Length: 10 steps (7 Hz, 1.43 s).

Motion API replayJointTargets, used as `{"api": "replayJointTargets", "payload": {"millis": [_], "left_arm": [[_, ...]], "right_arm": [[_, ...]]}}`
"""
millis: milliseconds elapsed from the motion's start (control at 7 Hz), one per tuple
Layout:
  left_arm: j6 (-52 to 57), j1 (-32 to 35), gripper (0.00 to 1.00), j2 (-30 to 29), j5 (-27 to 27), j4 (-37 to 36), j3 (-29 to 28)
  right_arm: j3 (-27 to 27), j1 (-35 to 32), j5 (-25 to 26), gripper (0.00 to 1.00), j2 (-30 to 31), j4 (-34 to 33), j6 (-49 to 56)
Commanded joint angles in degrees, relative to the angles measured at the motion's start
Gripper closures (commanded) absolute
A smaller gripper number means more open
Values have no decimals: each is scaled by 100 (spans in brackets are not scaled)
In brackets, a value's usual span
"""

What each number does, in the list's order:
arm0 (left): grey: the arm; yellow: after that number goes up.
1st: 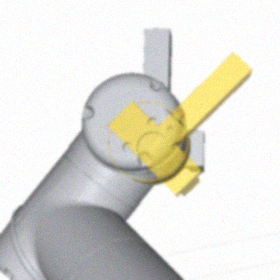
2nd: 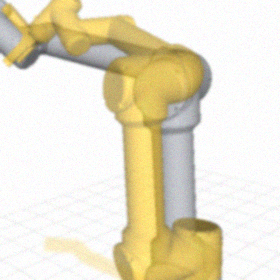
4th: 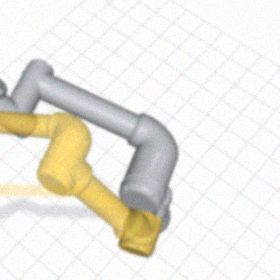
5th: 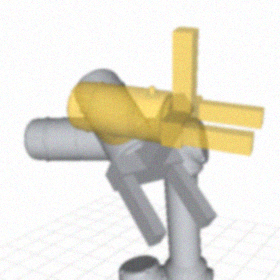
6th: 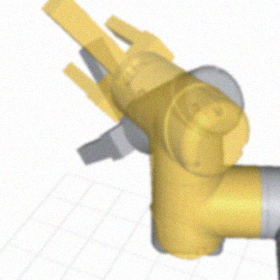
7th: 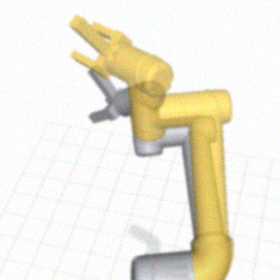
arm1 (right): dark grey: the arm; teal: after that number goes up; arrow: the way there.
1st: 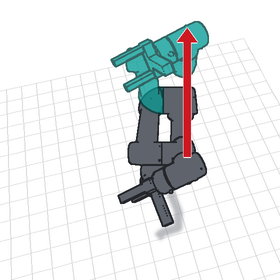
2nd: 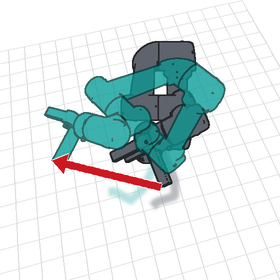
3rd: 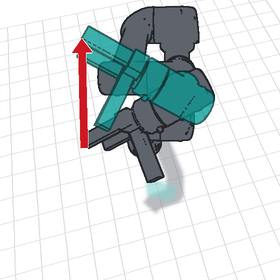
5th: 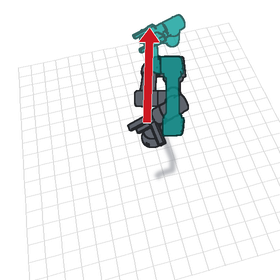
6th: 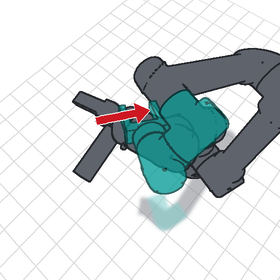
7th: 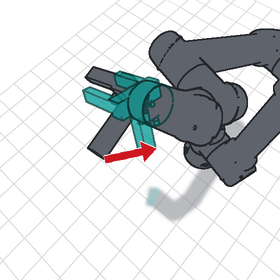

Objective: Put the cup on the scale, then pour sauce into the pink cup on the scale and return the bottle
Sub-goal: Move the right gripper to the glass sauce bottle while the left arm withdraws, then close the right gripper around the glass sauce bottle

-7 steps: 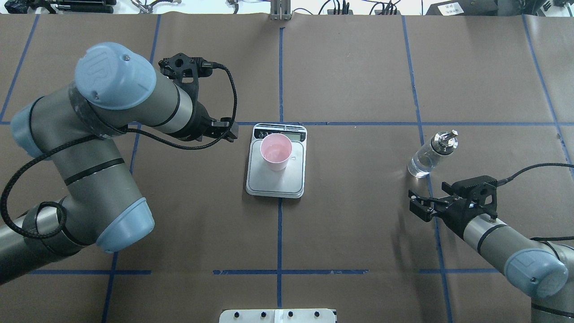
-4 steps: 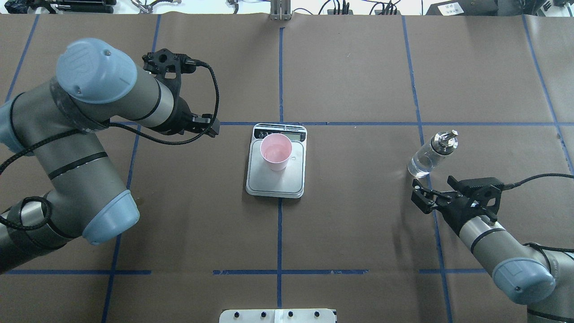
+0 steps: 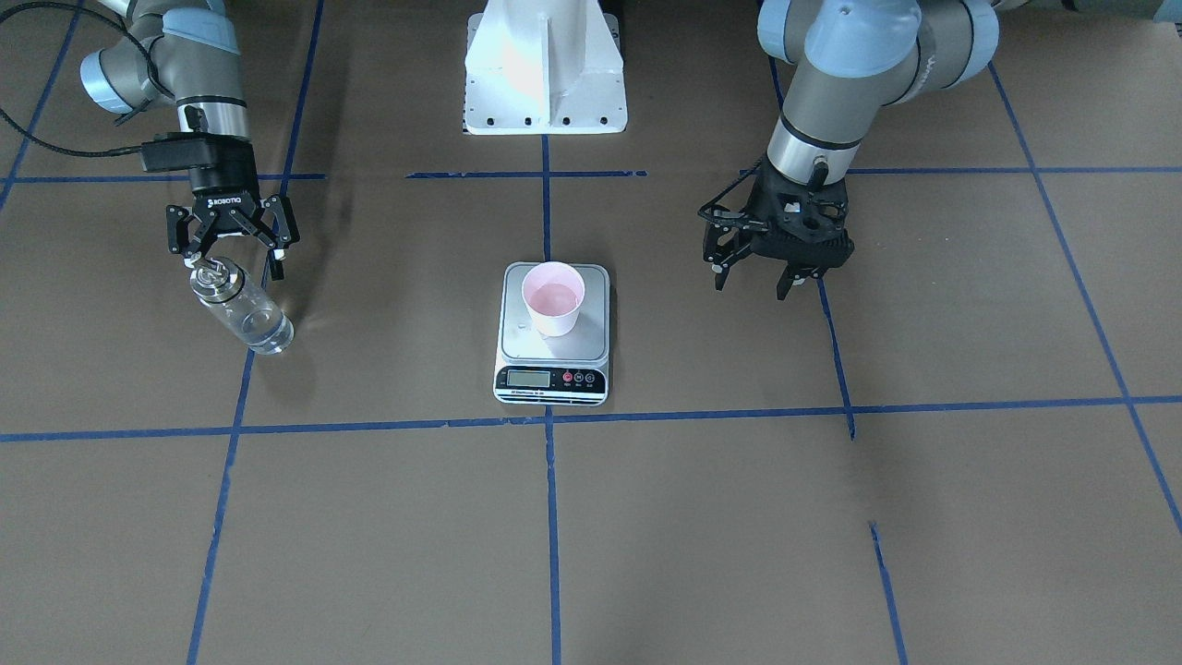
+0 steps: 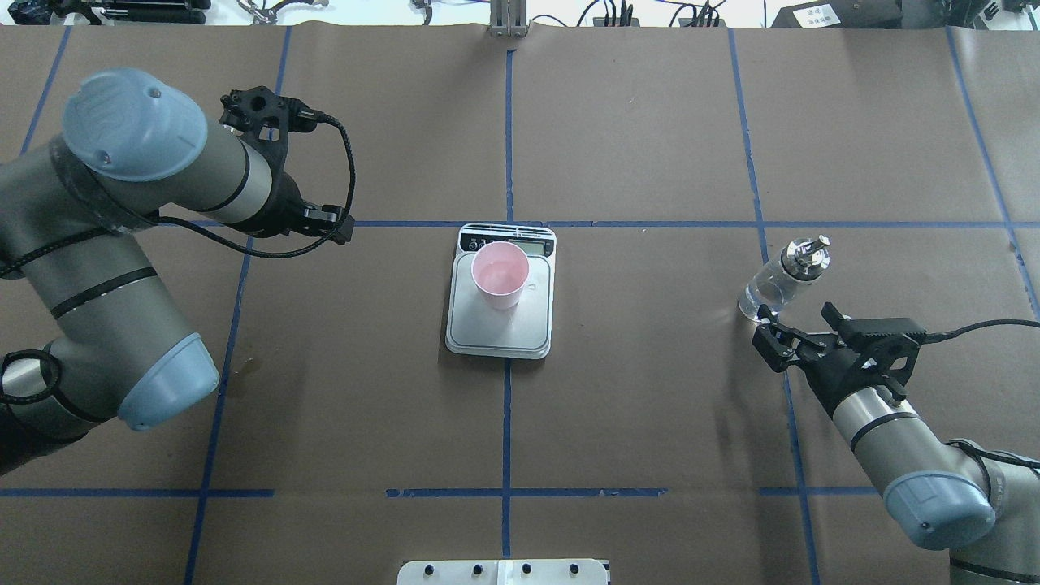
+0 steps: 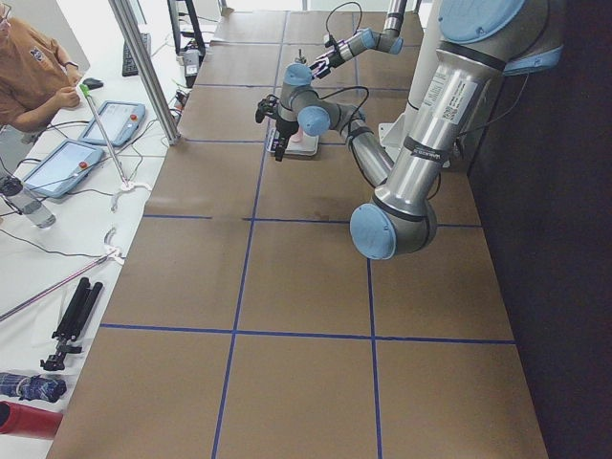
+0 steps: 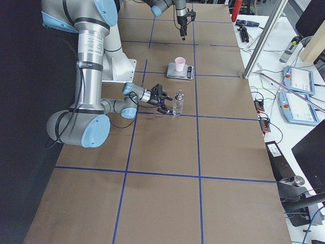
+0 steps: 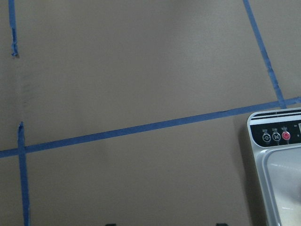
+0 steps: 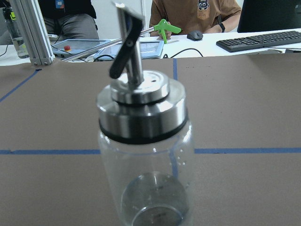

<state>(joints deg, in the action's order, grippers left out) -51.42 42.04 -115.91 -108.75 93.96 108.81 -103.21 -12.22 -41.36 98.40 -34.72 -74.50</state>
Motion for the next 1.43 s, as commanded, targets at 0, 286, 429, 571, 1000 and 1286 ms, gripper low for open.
{"api": "replayJointTargets", "payload": {"millis": [0,286,429,571,1000,1286], "left_arm": [[35,24,23,94,3,0,0],[35,33,23,95,3,0,18],[35,41,23,103,3,-9,27],[35,42,23,95,3,-9,35],[35,77,23,104,3,-9,35],[35,68,23,104,3,-9,27]], "right_arm": [[186,0,49,0,-189,0,-12],[257,0,67,0,-278,0,23],[275,0,75,0,-278,9,50],[284,0,75,0,-286,0,67],[354,9,67,1,-295,0,85],[529,-9,58,1,-462,9,85]]}}
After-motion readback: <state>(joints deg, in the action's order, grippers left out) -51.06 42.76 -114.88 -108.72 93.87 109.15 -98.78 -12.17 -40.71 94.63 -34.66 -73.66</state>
